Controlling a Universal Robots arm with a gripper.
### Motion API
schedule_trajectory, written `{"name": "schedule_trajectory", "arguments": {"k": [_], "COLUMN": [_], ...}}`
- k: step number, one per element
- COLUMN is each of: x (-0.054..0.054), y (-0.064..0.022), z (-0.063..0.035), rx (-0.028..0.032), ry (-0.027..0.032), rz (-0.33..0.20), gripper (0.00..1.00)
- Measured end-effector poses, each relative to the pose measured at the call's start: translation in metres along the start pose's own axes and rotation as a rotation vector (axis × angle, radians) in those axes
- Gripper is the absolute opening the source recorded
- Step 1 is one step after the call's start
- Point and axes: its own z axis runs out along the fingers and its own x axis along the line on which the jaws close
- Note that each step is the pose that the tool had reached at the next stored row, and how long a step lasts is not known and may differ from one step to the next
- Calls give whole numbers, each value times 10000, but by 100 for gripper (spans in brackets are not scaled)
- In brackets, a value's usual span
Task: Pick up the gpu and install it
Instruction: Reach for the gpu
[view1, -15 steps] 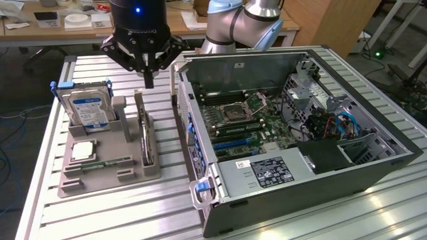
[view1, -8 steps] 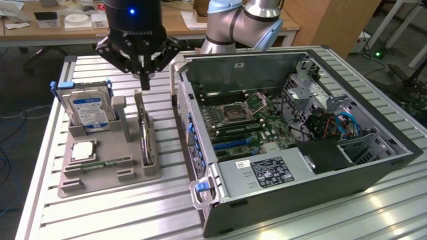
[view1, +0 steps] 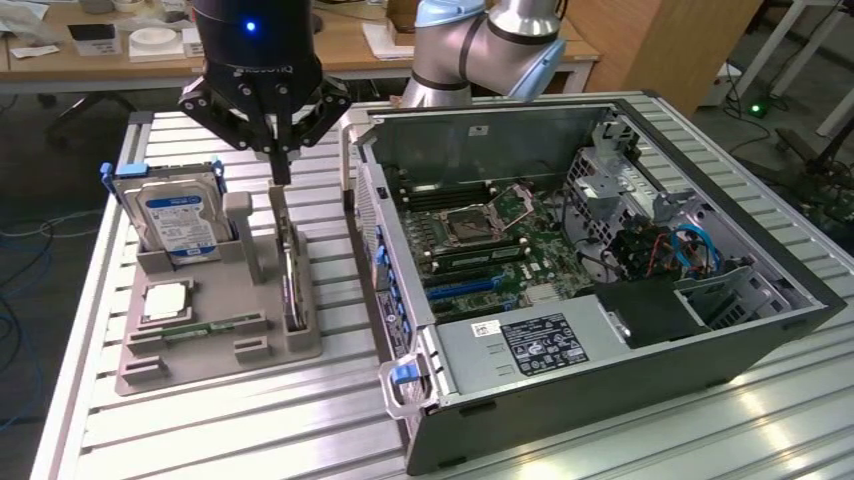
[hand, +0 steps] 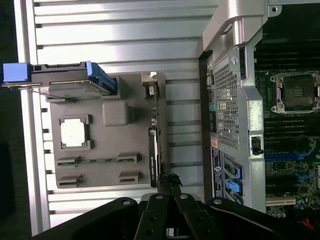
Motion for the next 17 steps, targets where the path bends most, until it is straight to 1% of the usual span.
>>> {"name": "schedule_trajectory", "arguments": {"k": [4,11,17], "x": [41,134,143], "y": [-21,-29,-32], "z": [0,4,4], "rx": [2,3,3], "ry": [10,34,37], "rz": [1,2,2], "gripper": [11,11,11]}}
